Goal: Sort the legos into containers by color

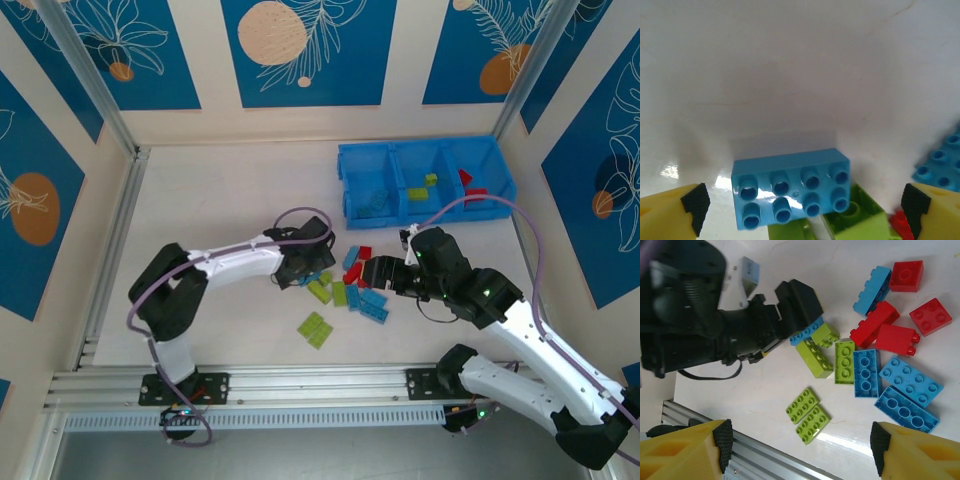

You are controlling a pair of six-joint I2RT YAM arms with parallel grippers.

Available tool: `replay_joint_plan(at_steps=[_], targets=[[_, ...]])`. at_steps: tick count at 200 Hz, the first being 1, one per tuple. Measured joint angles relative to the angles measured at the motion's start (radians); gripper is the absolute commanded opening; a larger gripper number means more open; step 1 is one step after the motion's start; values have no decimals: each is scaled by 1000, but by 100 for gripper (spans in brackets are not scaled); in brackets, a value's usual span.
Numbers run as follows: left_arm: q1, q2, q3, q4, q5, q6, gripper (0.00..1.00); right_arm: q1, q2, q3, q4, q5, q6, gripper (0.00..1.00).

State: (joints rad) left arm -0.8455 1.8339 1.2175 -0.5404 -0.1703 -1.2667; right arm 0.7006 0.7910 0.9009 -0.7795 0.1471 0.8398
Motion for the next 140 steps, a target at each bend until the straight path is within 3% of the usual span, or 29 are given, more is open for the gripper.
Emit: replay_joint_plan(at_steps=[18,39,85,124,140], targets=[[0,34,11,-29,14,0,98,13,-3,0,0,4,5,75],[0,65,47,-57,14,10,81,21,-4,0,-2,5,6,75],[1,85,57,-66,13,20,75,40,-2,0,-4,4,6,76],[2,78,56,-68,14,28,59,85,27,16,-6,-1,5,76],[2,63,40,-55,18,52,57,105,43,31,-10,0,5,76]])
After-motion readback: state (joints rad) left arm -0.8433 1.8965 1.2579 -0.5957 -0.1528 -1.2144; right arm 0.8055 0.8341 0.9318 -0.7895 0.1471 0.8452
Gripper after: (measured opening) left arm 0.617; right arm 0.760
